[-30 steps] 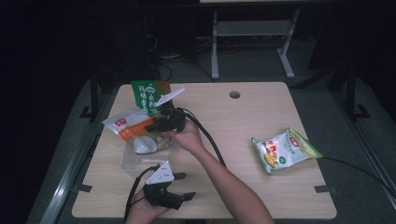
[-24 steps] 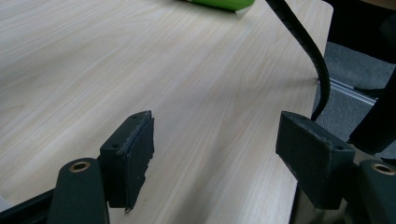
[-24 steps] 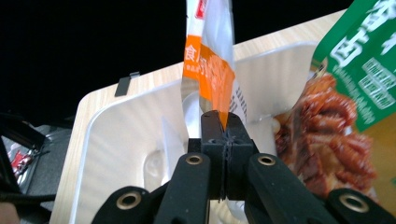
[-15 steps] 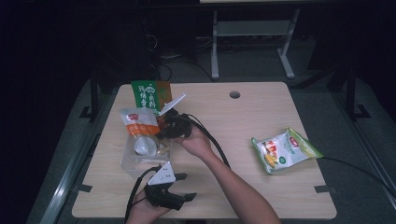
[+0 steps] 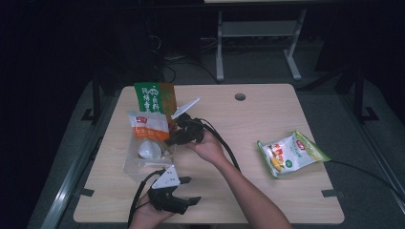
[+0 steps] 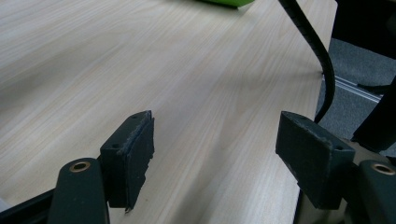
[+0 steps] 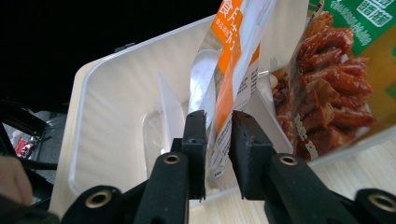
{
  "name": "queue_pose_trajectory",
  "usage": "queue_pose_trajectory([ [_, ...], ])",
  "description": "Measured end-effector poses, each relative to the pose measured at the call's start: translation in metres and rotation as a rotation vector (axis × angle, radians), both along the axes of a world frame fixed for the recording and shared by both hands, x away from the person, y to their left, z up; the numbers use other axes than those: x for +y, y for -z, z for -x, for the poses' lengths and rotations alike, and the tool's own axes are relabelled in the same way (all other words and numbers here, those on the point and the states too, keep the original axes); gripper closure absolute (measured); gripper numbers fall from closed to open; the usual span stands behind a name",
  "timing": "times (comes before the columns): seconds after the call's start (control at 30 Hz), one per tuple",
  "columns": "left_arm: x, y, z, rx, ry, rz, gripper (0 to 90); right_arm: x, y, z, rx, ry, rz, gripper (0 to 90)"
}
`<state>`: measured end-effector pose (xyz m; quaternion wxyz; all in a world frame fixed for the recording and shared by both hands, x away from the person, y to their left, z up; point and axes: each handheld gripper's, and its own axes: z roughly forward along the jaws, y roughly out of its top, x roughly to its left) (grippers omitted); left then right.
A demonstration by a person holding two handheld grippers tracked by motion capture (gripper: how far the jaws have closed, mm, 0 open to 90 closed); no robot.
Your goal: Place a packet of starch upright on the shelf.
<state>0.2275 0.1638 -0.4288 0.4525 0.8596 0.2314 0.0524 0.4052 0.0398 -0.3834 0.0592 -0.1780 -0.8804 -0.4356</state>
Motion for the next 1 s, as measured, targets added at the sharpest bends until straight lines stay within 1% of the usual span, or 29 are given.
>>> queue_pose_trajectory([
  [0.03,0.0,0.0,0.0,0.001,-0.001,0.0,27.5,0.0,0.0,0.0,0.0,0.0,0.0,74.3],
  [0.07,0.0,0.0,0.0,0.002,-0.004,-0.001,27.4,-0.004,-0.003,0.002,-0.001,0.004,0.0,71.9],
  [0.17,0.0,0.0,0.0,0.005,-0.01,-0.003,27.5,-0.008,-0.005,0.003,-0.007,0.003,0.005,69.7],
  [0.2,0.0,0.001,-0.001,-0.001,-0.006,-0.008,27.5,-0.01,-0.007,0.004,-0.013,0.008,0.007,68.3],
  [0.27,0.0,0.001,-0.001,0.001,-0.007,-0.01,27.5,-0.015,-0.009,0.005,-0.02,0.003,0.003,67.5],
  [0.47,0.001,0.002,-0.002,0.005,-0.011,-0.007,27.4,-0.033,-0.018,0.011,-0.035,0.025,0.001,65.4],
  [0.5,0.001,0.002,-0.002,0.007,-0.011,-0.007,27.4,-0.038,-0.02,0.012,-0.043,0.034,0.002,64.4],
  [0.57,0.001,0.002,-0.002,0.004,-0.009,-0.007,27.3,-0.041,-0.02,0.013,-0.042,0.041,0.003,64.1],
  [0.6,0.001,0.001,-0.002,0.002,-0.01,-0.009,27.2,-0.048,-0.02,0.015,-0.036,0.056,0.001,63.7],
  [0.63,0.002,0.001,-0.002,0.0,-0.01,-0.011,27.2,-0.051,-0.02,0.016,-0.027,0.06,-0.003,63.7],
  [0.7,0.002,0.0,-0.002,-0.002,-0.013,-0.012,27.2,-0.054,-0.02,0.017,-0.032,0.065,0.001,63.6],
  [0.77,0.002,0.001,-0.002,-0.003,-0.016,-0.017,27.2,-0.062,-0.018,0.02,-0.025,0.08,-0.003,62.6],
  [0.8,0.002,0.001,-0.002,-0.004,-0.017,-0.019,27.2,-0.062,-0.018,0.02,-0.025,0.08,-0.003,62.6],
  [0.83,0.002,0.001,-0.003,-0.006,-0.016,-0.024,27.2,-0.065,-0.017,0.021,-0.033,0.087,0.0,62.6],
  [0.9,0.001,0.001,-0.002,-0.007,-0.018,-0.019,27.2,-0.073,-0.016,0.023,-0.032,0.101,-0.001,61.9],
  [0.97,0.001,0.002,-0.002,-0.015,-0.013,-0.028,27.2,-0.083,-0.016,0.027,-0.025,0.124,-0.003,61.8],
  [1.0,0.0,0.002,-0.002,-0.016,-0.01,-0.028,27.2,-0.086,-0.017,0.028,-0.027,0.127,-0.001,61.7],
])
